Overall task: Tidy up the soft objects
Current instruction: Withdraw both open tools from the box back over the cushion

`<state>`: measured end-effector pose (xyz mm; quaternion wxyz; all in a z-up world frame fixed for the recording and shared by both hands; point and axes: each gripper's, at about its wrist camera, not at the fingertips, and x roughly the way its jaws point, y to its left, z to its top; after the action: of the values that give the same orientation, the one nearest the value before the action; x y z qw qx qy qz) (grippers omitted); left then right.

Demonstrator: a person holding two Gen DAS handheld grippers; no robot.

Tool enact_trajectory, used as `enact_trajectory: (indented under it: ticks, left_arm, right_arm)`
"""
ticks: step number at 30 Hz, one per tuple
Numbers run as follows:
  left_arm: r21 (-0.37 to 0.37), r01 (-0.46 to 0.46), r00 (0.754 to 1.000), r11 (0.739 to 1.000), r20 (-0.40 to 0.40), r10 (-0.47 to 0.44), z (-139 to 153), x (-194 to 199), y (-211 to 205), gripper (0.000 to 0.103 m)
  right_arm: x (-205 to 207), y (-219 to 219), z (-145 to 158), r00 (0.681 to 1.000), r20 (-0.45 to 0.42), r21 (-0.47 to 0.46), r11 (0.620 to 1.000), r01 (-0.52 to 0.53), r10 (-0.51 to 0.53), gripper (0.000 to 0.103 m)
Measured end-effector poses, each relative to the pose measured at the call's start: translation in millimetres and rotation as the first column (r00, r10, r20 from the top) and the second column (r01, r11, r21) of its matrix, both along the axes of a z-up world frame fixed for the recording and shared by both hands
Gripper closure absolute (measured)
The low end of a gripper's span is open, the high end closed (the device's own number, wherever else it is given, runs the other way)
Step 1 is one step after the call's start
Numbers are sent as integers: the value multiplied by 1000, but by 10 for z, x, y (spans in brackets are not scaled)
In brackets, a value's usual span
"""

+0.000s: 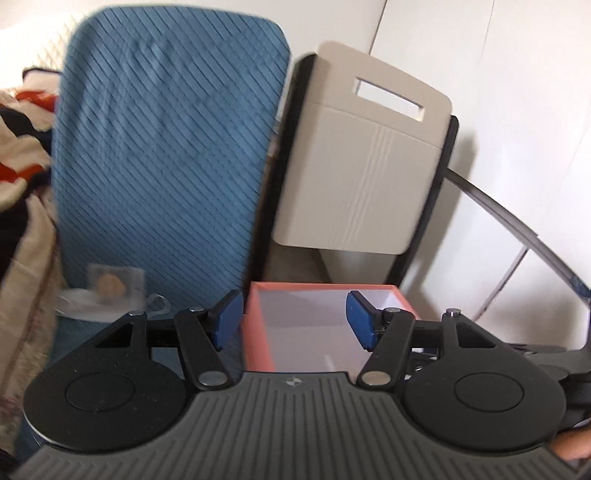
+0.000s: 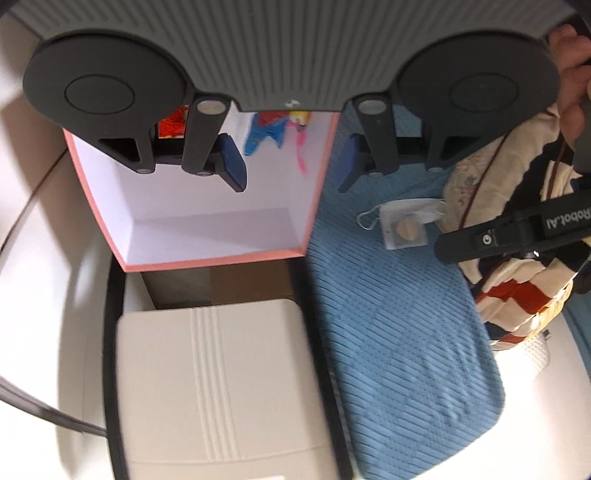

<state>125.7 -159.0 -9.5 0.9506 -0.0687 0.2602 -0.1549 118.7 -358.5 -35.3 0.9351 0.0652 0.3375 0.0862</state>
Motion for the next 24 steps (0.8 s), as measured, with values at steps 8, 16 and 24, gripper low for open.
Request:
enact_trajectory:
  ticks: [8, 16, 24]
  left_arm:
    - [-19, -99, 995, 995, 15, 99, -30, -106, 579, 35]
    - [-19, -162, 986, 987, 28, 163, -166, -195, 980, 35]
    - [-34, -196, 980, 980, 23, 197, -451, -279, 1273, 29]
  right_arm:
    - [-104, 469, 45, 996, 42, -23, 997, -79, 79, 47]
    - [-145, 857, -19, 990, 52, -31, 991, -133, 134, 47]
    - [-193, 1259, -191, 969, 86, -77, 971, -227, 233, 47]
